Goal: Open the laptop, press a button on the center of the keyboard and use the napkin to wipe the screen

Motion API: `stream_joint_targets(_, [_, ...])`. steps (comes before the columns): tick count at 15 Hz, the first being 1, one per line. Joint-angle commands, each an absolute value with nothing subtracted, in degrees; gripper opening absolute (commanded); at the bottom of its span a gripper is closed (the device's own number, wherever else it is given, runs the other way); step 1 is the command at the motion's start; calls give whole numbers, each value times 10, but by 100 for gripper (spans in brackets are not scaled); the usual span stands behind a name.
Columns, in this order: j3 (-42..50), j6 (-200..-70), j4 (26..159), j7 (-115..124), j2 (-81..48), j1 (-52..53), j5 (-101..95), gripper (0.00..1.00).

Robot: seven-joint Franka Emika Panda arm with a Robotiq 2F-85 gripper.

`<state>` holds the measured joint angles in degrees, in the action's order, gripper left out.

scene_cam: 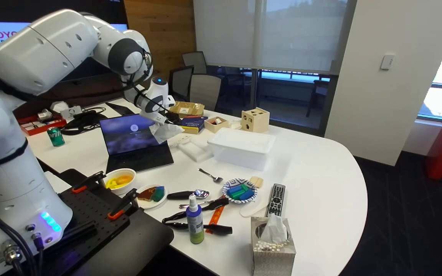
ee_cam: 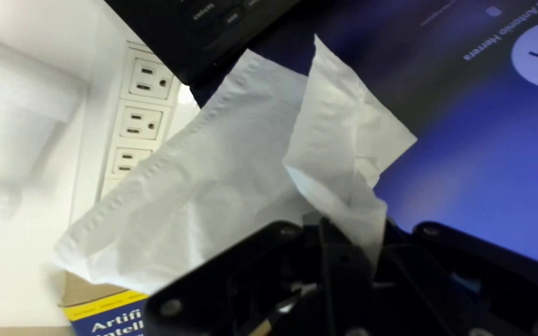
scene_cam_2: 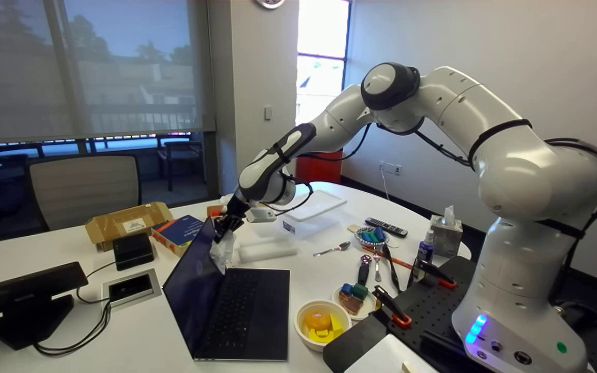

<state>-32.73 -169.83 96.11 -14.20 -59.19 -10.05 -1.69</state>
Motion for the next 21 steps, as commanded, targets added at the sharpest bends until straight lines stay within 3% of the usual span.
stream_joint_targets(1, [-256, -1710, 949, -91, -571, -47, 11, 0])
stream_joint_targets(16, [8, -1781, 971, 122, -543, 105, 77, 0])
stream_joint_targets(17, [15, -1780, 972, 130, -543, 110, 80, 26])
stream_joint_targets(18, [22, -1779, 973, 138, -543, 116, 82, 28])
stream_joint_targets(21, [41, -1779, 980, 158, -542, 135, 89, 49])
